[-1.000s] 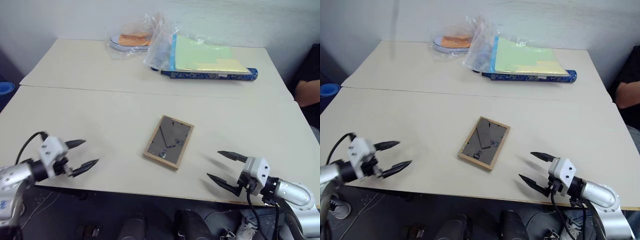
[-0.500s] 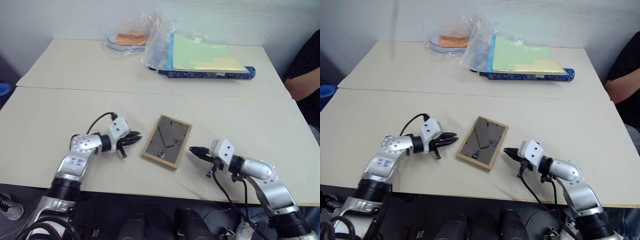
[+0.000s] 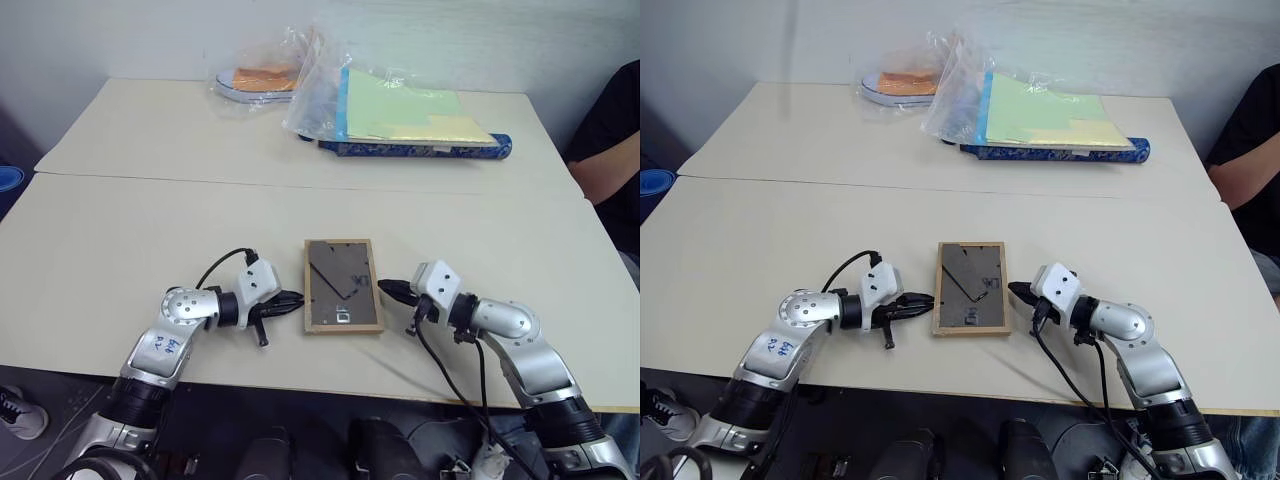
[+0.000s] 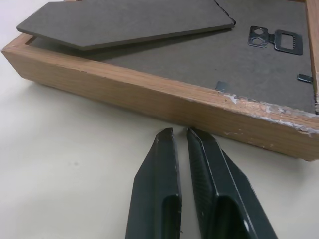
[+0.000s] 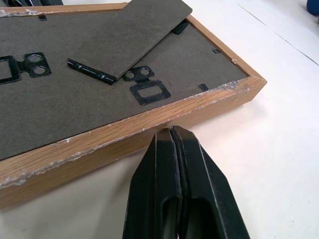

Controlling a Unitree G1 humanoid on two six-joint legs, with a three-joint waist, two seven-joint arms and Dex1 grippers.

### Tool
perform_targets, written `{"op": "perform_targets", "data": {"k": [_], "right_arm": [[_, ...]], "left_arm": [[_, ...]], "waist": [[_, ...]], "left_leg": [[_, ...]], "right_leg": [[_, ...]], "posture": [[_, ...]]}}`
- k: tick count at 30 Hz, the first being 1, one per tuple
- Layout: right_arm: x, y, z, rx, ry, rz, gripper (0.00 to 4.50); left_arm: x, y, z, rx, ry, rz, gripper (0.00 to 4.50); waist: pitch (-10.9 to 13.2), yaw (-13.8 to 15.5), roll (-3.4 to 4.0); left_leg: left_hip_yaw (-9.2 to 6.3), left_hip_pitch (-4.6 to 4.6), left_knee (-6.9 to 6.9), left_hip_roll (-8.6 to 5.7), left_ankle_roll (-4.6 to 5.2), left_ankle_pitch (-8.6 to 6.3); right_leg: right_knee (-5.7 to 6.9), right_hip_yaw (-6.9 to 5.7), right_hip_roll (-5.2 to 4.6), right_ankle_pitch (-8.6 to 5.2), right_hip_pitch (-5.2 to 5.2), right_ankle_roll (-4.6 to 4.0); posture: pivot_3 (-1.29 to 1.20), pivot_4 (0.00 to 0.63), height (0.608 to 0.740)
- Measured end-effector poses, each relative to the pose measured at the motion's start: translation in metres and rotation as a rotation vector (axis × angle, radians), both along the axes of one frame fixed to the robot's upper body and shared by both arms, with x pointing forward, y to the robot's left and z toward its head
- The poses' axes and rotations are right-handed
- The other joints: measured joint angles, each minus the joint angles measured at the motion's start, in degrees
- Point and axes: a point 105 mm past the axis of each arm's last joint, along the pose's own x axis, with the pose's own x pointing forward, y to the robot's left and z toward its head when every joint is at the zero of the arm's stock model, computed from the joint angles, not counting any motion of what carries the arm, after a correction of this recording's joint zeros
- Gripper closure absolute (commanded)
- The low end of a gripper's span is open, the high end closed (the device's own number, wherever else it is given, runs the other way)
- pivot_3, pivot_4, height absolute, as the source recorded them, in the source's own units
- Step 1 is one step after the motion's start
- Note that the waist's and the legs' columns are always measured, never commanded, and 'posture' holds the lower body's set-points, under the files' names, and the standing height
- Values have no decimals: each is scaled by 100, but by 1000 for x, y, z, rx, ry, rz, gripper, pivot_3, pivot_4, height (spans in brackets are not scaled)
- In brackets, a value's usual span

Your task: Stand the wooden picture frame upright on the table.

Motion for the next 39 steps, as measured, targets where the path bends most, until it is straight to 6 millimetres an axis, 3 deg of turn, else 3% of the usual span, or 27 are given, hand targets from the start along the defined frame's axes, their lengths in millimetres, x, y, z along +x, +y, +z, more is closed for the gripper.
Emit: {"op": "perform_targets", "data": {"k": [3,7,11,15,32,35,39], "right_arm": [[-6,-5,-5,-27,20,11,4500],[-19,-16,-10,-87,59,35,4500],[-29,-13,-10,-121,79,78,4500],[-27,-8,-9,-118,82,77,4500],[-24,9,-12,-155,86,77,4500],[-26,12,-10,-157,77,87,4500],[-26,12,-11,-158,80,82,4500]], "left_arm": [[2,16,3,-17,80,75,3496],[-1,40,12,-123,322,204,2322],[-13,29,25,-241,763,242,1155],[-12,15,31,-207,902,245,26],[-12,-37,26,-306,1161,152,26],[-12,-41,24,-321,1188,160,548],[-10,-42,19,-329,1207,195,1757]], "waist": [[0,-9,0],[0,-8,0],[1,12,-1],[-2,12,2],[-3,124,3],[-3,144,3],[-2,140,2]], "left_leg": [[0,1,-1,1,0,0],[-1,1,1,3,2,-2],[-8,-4,15,-3,9,-6],[-10,1,14,-11,10,-6],[-17,3,24,-20,3,-6],[-19,2,24,-25,4,-6],[-18,1,24,-26,4,-6]], "right_leg": [[1,1,1,0,0,0],[5,2,0,0,2,0],[25,-1,0,0,6,0],[27,7,-4,0,8,1],[2,4,-11,1,10,2],[1,4,-15,1,10,3],[-1,1,-14,2,10,4]], "posture": [[0,150,740],[0,150,740],[0,150,740],[0,150,740],[0,150,740],[0,150,740],[0,150,740]]}}
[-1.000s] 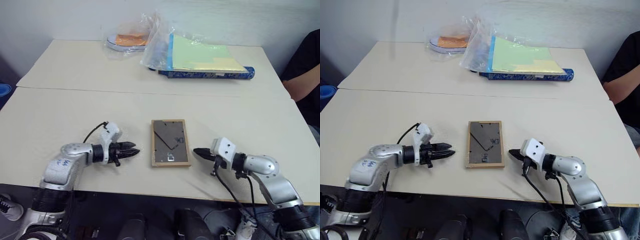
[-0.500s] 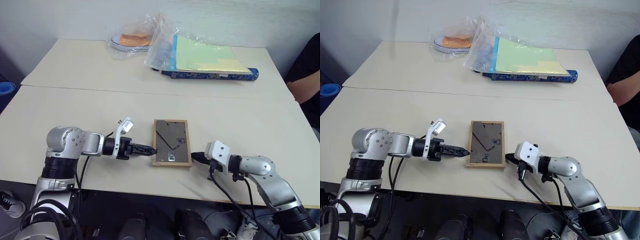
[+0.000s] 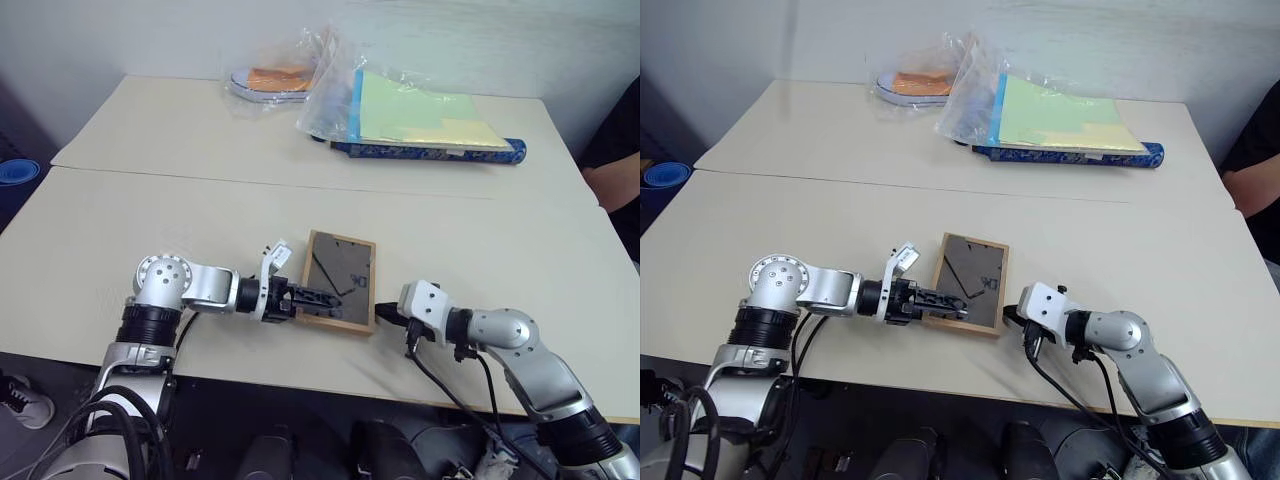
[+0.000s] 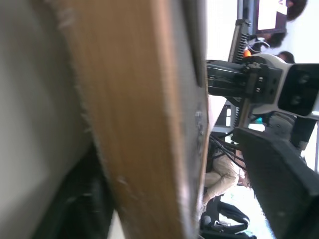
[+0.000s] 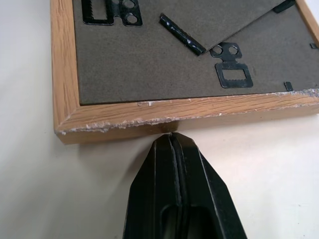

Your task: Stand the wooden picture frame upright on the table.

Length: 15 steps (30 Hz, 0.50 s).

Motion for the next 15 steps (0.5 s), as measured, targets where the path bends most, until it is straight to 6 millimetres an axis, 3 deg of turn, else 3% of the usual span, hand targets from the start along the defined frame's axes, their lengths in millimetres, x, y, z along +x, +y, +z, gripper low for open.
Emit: {"op": "perform_targets", "data": {"k": [5,9,11,15], "right_arm": [[-3,-8,2,30,30,-2,4331],[5,-14,33,172,29,-5,3270],[11,-5,56,286,37,15,2600],[17,13,75,381,96,50,1341]], "left_arm": [[-2,0,2,-58,-5,26,3182],[1,8,5,-73,-140,80,3207],[4,10,10,-59,-297,70,3207],[4,12,13,-56,-505,20,3207]], "waist": [[0,-17,0],[1,-110,-1],[1,-161,-2],[1,-150,-1]], "left_leg": [[3,0,0,2,-5,3],[5,4,-1,9,-18,10],[5,14,-5,15,-29,16],[4,14,-12,18,-32,17]], "right_leg": [[-2,-3,3,0,0,1],[0,-3,10,0,2,1],[4,-3,16,0,7,1],[1,-2,18,-1,6,-2]], "posture": [[0,150,740],[0,150,740],[0,150,740],[0,150,740]]}}
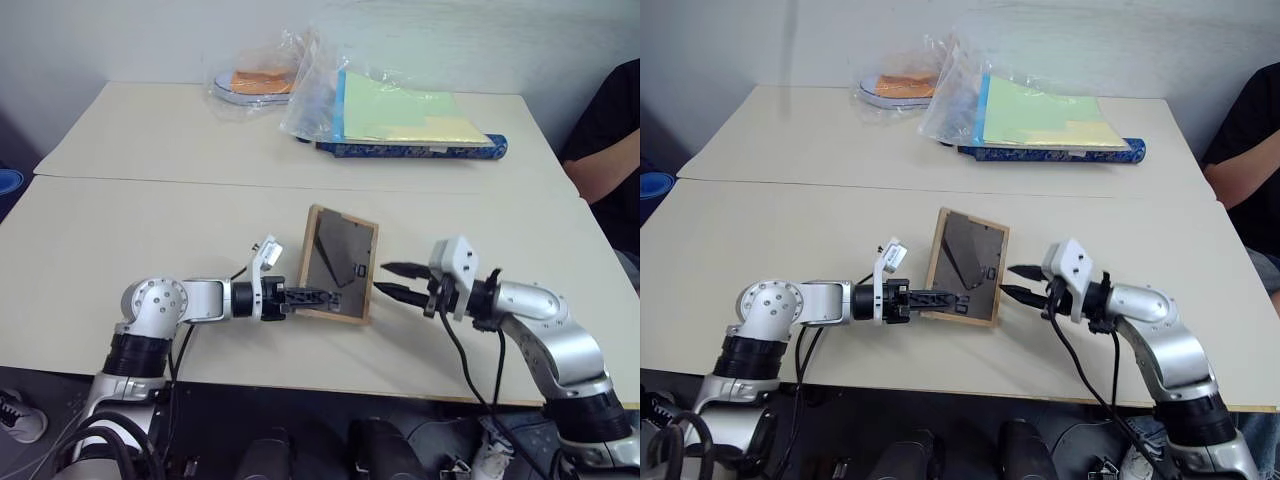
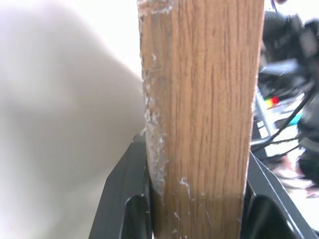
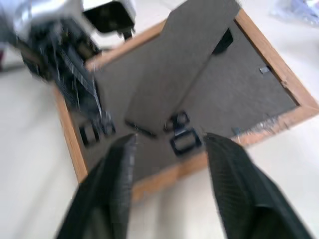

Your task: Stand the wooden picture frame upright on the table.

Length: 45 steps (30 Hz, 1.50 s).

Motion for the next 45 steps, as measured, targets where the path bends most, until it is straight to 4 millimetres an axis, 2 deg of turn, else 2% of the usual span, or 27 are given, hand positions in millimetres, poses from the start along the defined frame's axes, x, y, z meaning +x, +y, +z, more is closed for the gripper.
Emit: {"op": "perform_targets", "data": {"k": [2,8,12,16,21,27,32,35,38,41,43,45], "right_arm": [[6,9,8,30,16,8,677],[15,30,22,65,9,58,677],[2,42,19,83,41,169,677],[-18,36,11,54,59,260,677],[-20,31,11,31,0,266,677],[-16,20,13,3,-181,227,677],[-17,-10,27,-3,-330,167,677],[-18,-24,36,-38,-435,142,677],[-16,-35,28,-160,-545,129,677],[-5,-28,10,-335,-727,145,677],[5,-15,6,-397,-878,146,677],[12,-11,6,-447,-982,128,677]], "left_arm": [[-1,-2,-1,1,-45,-27,3207],[-2,0,-4,14,-87,-47,3207],[-3,-1,-3,11,-80,-50,3207],[-2,1,-3,-3,-32,-36,3207],[-4,-1,-1,-32,29,-43,3207],[-5,3,14,-131,178,-56,3207],[-6,16,34,-217,298,-78,3207],[-3,26,34,-211,386,-73,3207],[-8,32,27,-155,464,-87,3207],[-13,26,26,-165,545,-142,3207],[-14,22,31,-159,572,-178,3207],[-14,22,34,-153,586,-180,3207]], "waist": [[0,5,0],[0,6,0],[0,13,-1],[1,12,-1],[2,-3,-1],[4,7,-4],[8,15,-7],[9,7,-9],[11,-24,-11],[15,-24,-12],[17,-30,-15],[17,-30,-15]], "left_leg": [[-1,-4,0,0,4,-1],[-6,-9,0,-2,14,-6],[-10,-13,0,-2,17,-7],[-15,-22,1,-3,25,-12],[-14,-23,-2,-2,23,-11],[-14,-27,1,-4,23,-11],[-15,-30,1,-6,23,-12],[-17,-28,2,-5,21,-11],[-12,-21,-5,-4,18,-11],[-11,-21,-1,-4,15,-9],[-10,-27,2,-5,13,-7],[-9,-27,0,-10,13,-6]], "right_leg": [[-3,1,-3,0,-2,0],[-5,-1,-8,0,-3,0],[-4,-4,-10,0,-4,0],[-8,-9,-11,1,-6,1],[-10,-8,-9,0,-13,1],[-9,-10,-10,1,-15,1],[-1,-14,-11,2,-14,3],[-7,-17,-10,2,-15,3],[-6,-6,-9,2,-15,3],[-4,-4,-9,2,-18,3],[0,-1,-9,2,-29,3],[7,9,-8,1,-43,3]], "posture": [[0,150,740],[0,150,740],[0,150,740],[0,150,740],[0,150,740],[0,150,740],[0,150,740],[0,150,740],[0,150,740],[0,150,740],[0,150,740],[0,150,740]]}}
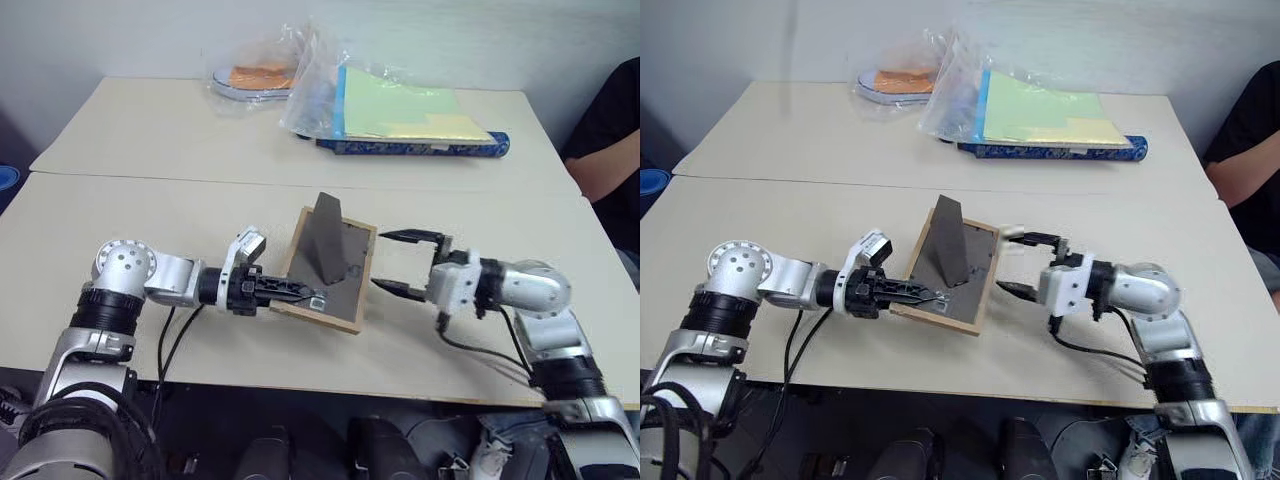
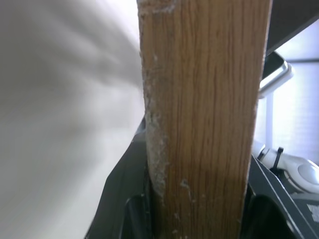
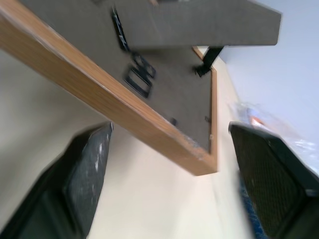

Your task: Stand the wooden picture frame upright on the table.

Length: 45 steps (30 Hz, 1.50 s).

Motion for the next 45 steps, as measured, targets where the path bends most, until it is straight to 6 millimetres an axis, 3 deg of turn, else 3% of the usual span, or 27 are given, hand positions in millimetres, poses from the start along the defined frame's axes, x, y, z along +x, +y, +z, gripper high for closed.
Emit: {"op": "perform_targets", "data": {"k": [2,5,11,13,15,20,24,28,30,31,33,34,36,41,45], "right_arm": [[5,3,-4,-3,-61,-12,677],[5,14,-13,-3,-97,8,1192],[8,18,-14,30,-149,-5,2900],[7,19,-12,39,-180,-3,2932],[7,20,-11,45,-199,-2,2938],[8,22,-17,58,-188,-10,3237],[9,22,-14,89,-184,-19,3241],[10,24,-16,110,-127,-17,3246],[9,24,-19,160,-36,-22,3251],[9,20,-14,253,42,-39,3252],[9,15,-9,351,149,-46,3253],[9,12,-7,398,214,-50,3253],[10,5,-4,567,483,-43,3254],[7,1,-18,647,789,-48,3259],[-2,1,-42,724,1140,-80,3266]], "left_arm": [[1,-1,2,-10,24,-1,3207],[-2,-2,5,-19,36,-21,3207],[-3,0,8,-30,61,-18,3207],[-4,2,11,-49,69,-15,3207],[-4,3,13,-52,69,-15,2508],[-4,0,23,-42,-23,-10,1331],[-5,9,31,-24,-117,35,1269],[-4,51,30,56,-241,214,1269],[0,72,26,145,-365,311,1269],[4,89,17,193,-451,384,895],[6,101,9,255,-609,396,444],[6,102,9,273,-683,386,106],[14,99,26,260,-964,376,0],[16,94,35,254,-1148,358,0],[9,80,32,215,-1254,293,0]], "waist": [[0,-2,0],[0,-6,0],[0,-43,0],[0,-72,0],[0,-111,0],[0,-126,0],[0,-159,1],[0,-203,1],[0,-199,2],[8,-189,16],[12,-149,21],[12,-125,21],[12,5,21],[13,46,22],[13,31,22]], "left_leg": [[1,-5,2,-1,-1,1],[3,-29,12,-5,-1,4],[3,-45,18,-6,-4,8],[2,-50,18,-6,-5,9],[1,-51,18,-6,-6,11],[1,-56,17,-5,-10,14],[-2,-53,11,-5,-10,14],[-12,-53,7,-6,-15,15],[-12,-53,0,-6,-15,15],[-10,-53,-2,-8,-15,15],[-14,-59,3,-5,-15,15],[-14,-61,5,-6,-15,15],[-30,-63,14,-8,-9,12],[-35,-67,11,-9,3,5],[-35,-70,9,-9,6,3]], "right_leg": [[4,2,0,0,-10,0],[30,7,-2,0,-40,0],[35,7,0,0,-55,0],[37,7,1,0,-60,0],[40,6,1,0,-61,0],[38,7,2,0,-67,0],[41,22,6,0,-73,0],[40,35,15,-2,-82,-4],[34,36,14,-2,-82,-5],[34,39,11,-2,-82,-5],[30,31,11,-3,-82,-5],[29,31,10,-3,-81,-6],[24,15,-1,-2,-68,-6],[14,10,-5,-2,-64,-5],[10,7,-5,-2,-64,-4]], "posture": [[0,150,740],[0,150,740],[0,150,740],[0,150,740],[0,150,740],[0,150,740],[0,150,740],[0,150,740],[0,150,740],[0,150,740],[0,150,740],[0,150,740],[0,150,740],[0,150,740],[0,150,740]]}}
